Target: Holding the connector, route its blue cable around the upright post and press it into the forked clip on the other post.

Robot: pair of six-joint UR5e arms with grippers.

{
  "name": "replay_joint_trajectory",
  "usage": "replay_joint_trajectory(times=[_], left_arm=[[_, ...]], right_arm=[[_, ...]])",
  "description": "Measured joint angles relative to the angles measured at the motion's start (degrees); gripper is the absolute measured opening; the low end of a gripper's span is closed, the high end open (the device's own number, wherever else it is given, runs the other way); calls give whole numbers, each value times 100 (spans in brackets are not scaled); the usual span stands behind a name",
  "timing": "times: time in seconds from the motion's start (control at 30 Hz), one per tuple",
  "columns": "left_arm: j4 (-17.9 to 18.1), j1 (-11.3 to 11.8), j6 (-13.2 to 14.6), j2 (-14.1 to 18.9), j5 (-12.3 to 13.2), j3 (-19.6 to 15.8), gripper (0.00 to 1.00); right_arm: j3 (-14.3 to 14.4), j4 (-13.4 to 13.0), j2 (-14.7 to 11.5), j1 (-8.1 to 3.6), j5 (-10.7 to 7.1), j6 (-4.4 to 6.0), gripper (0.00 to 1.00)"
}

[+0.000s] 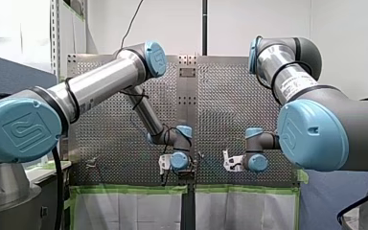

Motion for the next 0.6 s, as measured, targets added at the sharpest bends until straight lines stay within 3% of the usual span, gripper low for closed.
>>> replay_joint_trajectory(times=[0.33,0.6], left_arm=[[-88,14,7,0,65,83,6],[-137,51,7,0,172,106,6]], right_arm=[[-116,-67,-2,-25,14,48,15],[-233,-153,2,-113,219,112,15]])
